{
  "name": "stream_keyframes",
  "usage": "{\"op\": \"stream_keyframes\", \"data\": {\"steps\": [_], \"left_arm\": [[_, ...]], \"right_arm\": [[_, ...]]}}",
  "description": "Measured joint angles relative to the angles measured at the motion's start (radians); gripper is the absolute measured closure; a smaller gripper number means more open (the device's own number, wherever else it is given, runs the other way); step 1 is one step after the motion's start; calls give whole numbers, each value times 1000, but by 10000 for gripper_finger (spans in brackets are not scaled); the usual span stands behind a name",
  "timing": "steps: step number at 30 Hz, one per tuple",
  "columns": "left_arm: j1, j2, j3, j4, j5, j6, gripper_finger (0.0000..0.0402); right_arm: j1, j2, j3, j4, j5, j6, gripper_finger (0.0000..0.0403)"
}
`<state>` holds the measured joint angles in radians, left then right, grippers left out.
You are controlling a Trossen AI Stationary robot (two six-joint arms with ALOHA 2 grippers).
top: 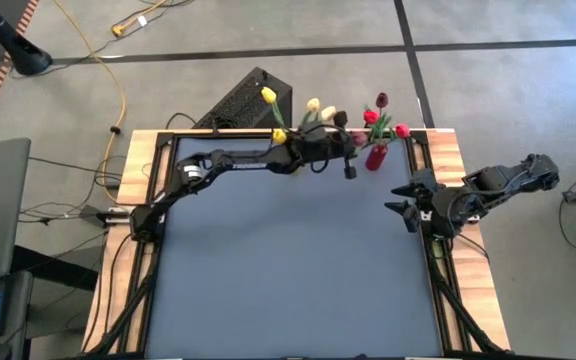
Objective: Sort flowers into vase by color
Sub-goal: Put the dark red flower into the red vase
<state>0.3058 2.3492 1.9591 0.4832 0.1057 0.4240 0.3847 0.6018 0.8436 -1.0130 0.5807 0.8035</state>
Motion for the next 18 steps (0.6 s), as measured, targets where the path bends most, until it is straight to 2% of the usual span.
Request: {"op": "stream_keyframes", "data": {"steps": [4,18], "left_arm": [[-1,11,41,-69,-6,-1,401],[-3,10,41,-129,-16,-29,401]], "right_arm": [[0,-1,0,1,-1,0,133],[0,0,0,5,8,-22,133]]}}
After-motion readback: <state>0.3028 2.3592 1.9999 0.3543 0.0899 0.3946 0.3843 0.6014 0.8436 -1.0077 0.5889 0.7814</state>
